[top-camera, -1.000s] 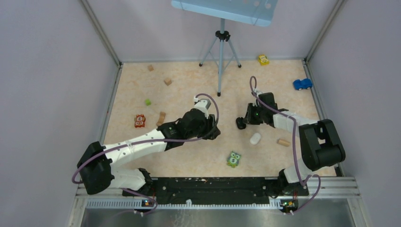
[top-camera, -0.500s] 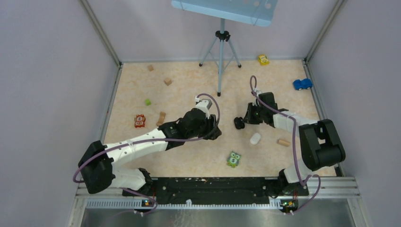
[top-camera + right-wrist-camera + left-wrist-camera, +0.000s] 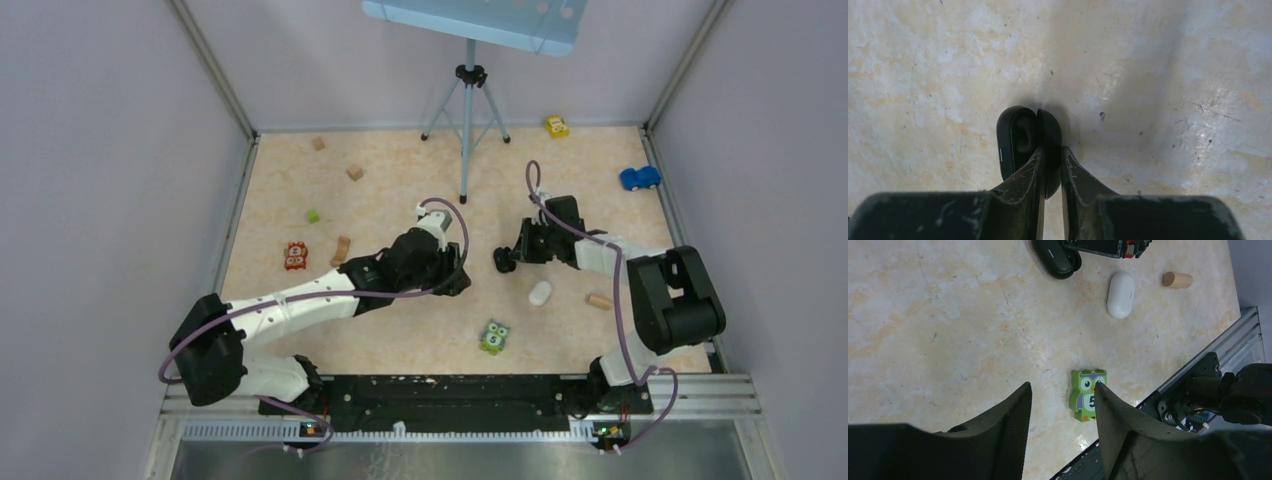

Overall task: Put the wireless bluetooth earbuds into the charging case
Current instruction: Pick up the charging case with earbuds from the center of the board.

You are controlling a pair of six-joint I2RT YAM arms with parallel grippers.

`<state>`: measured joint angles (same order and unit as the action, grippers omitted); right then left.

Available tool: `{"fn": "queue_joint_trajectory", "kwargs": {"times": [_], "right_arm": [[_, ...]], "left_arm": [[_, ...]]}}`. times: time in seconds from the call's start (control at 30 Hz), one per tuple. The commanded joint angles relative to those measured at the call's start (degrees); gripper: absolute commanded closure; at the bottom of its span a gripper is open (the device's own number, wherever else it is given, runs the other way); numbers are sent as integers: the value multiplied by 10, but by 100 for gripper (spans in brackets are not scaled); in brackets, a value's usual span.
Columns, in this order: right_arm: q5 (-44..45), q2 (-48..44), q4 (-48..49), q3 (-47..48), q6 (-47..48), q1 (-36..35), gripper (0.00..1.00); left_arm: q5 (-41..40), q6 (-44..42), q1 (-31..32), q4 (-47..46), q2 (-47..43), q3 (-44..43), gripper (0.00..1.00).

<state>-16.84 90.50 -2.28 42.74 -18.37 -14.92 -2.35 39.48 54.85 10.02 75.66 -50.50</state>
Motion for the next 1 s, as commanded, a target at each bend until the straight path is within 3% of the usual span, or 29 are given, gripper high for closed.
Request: {"fn": "queue_joint_trajectory", "kwargs": {"times": [0.0,0.27,0.7,0.77,0.83,0.97], "right_arm": [[-7,2,32,-8,-7,3,92],[-13,-4,35,-9,-7,2,100],[-41,-61,48,-36,-27,3,100],[-42,-78,51,-45,-31,2,100],[-42,-93,52,-54,-35,2,100],[-46,-109,57,-67,-40,2,100]], "left_arm": [[7,-2,0,-25,3,-22,46],[9,1,0,-26,2,-18,46],[50,44,-2,-77,14,-17,42],[40,64,-3,-86,16,-16,34],[34,82,-8,-93,18,-12,17],[84,111,-36,-140,30,8,10]]}}
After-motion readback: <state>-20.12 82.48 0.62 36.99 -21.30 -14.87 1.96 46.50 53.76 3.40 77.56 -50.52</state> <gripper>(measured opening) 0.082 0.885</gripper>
